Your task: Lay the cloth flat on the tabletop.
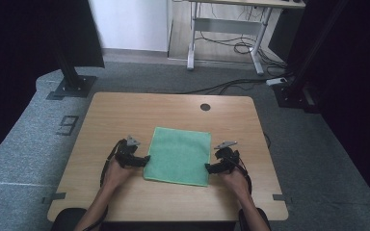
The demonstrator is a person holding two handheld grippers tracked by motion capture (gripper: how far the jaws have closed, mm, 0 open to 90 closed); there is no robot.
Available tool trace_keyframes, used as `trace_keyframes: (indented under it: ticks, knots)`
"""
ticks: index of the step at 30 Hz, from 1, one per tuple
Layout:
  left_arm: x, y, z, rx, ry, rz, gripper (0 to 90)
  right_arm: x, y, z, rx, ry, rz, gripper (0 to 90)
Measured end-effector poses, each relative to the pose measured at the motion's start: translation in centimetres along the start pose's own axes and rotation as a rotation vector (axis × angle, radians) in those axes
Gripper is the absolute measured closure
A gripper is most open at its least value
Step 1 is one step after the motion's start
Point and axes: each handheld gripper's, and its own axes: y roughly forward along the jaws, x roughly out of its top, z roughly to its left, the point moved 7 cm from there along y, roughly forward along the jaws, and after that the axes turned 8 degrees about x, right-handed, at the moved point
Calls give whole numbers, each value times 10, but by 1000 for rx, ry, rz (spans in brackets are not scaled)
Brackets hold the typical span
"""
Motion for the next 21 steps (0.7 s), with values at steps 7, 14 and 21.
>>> trace_keyframes:
  ticks: [7,14,21]
  knots:
    - [-7,-7,-5,6,7,3,133,5,5,-9,6,26,-15,32]
    - [-9,-11,-7,22,31,5,126,11,7,-9,13,14,-25,95]
    - [-8,-10,-6,6,23,6,123,10,6,-9,29,12,-32,117]
